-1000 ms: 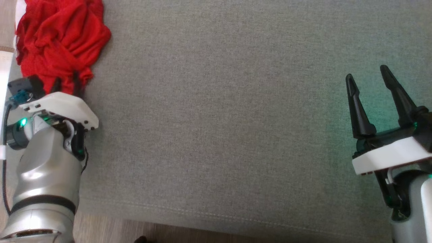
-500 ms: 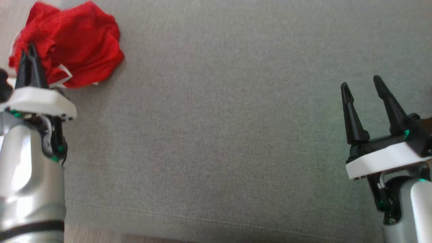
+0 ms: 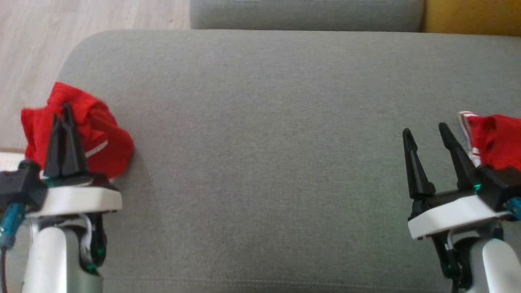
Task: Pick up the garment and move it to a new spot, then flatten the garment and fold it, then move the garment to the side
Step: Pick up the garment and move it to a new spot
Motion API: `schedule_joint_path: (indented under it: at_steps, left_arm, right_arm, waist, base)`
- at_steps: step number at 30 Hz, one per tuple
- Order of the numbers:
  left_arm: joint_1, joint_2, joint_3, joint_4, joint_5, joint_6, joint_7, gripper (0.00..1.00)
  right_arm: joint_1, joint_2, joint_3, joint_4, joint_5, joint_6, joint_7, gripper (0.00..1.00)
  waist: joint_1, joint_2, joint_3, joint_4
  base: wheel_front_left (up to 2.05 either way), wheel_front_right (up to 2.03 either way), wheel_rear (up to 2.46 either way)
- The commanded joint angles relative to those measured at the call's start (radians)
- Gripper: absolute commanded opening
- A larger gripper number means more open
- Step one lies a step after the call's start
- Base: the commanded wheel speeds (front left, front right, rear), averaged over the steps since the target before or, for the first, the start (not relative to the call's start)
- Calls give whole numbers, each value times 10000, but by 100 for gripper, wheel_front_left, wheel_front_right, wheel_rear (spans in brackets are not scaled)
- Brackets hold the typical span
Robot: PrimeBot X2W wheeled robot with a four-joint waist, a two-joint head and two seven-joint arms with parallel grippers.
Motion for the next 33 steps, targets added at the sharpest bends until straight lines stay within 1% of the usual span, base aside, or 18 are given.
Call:
schedule_joint_path:
  at_steps: [1,4,7,11,16,18,22,25,26,29,30,31,32,33]
  left_arm:
    - [-299,162,172,-628,153,26,35,0]
    - [-30,57,-333,-1269,245,-139,319,0]
    - [17,-90,-949,-1473,241,-361,591,0]
    - [-254,-334,-1998,-1004,127,-672,765,0]
    - [-1113,-515,-3448,-69,-53,-923,619,0]
    - [-1518,-542,-3944,150,-120,-937,501,0]
    - [-2216,-560,-4804,713,-326,-893,344,0]
    - [-2455,-563,-5477,1273,-597,-820,311,0]
    - [-2455,-563,-5477,1273,-597,-820,311,0]
    - [-2577,-564,-5944,1990,-822,-748,318,0]
    - [-2594,-564,-6080,2224,-879,-708,322,7]
    - [-2611,-565,-6193,2418,-966,-664,314,41]
    - [-2640,-565,-6303,2556,-1045,-626,278,88]
    - [-2680,-565,-6453,2681,-1062,-619,242,100]
  right_arm:
    - [-15,-19,173,-366,45,-9,-108,100]
    - [32,40,221,-421,38,-9,-105,100]
    - [-30,84,361,-436,55,-9,-131,100]
    - [-121,129,381,-415,70,-9,-182,100]
    - [-281,172,356,-393,111,-9,-332,100]
    - [-349,190,386,-367,155,-9,-400,100]
    - [-395,225,310,-298,221,-9,-578,100]
    - [-441,244,328,-197,270,-9,-687,100]
    - [-441,244,328,-197,270,-9,-687,100]
    - [-525,256,375,-104,309,-9,-800,100]
    - [-545,259,385,-68,313,-9,-830,100]
    - [-566,261,393,-30,317,-9,-851,100]
    - [-586,263,389,11,318,-9,-873,100]
    - [-591,265,362,55,318,-9,-889,100]
  waist:
    - [1,0,-39,-215]
    - [1,0,104,-592]
    - [1,0,308,-1138]
    - [1,0,631,-1887]
    - [1,0,1132,-2721]
    - [1,0,1397,-3032]
    - [1,0,1842,-3364]
    - [1,0,2118,-3520]
    - [1,0,2118,-3520]
    - [1,0,2304,-3599]
    - [1,0,2335,-3604]
    - [1,0,2357,-3603]
    - [1,0,2359,-3587]
    - [1,0,2332,-3538]
  base:
    - [0,0,0]
    - [0,0,0]
    - [0,0,0]
    - [0,0,0]
    - [0,0,0]
    - [0,0,0]
    - [0,0,0]
    - [0,0,0]
    - [0,0,0]
    - [0,0,0]
    - [0,0,0]
    - [0,0,0]
    - [0,0,0]
    - [0,0,0]
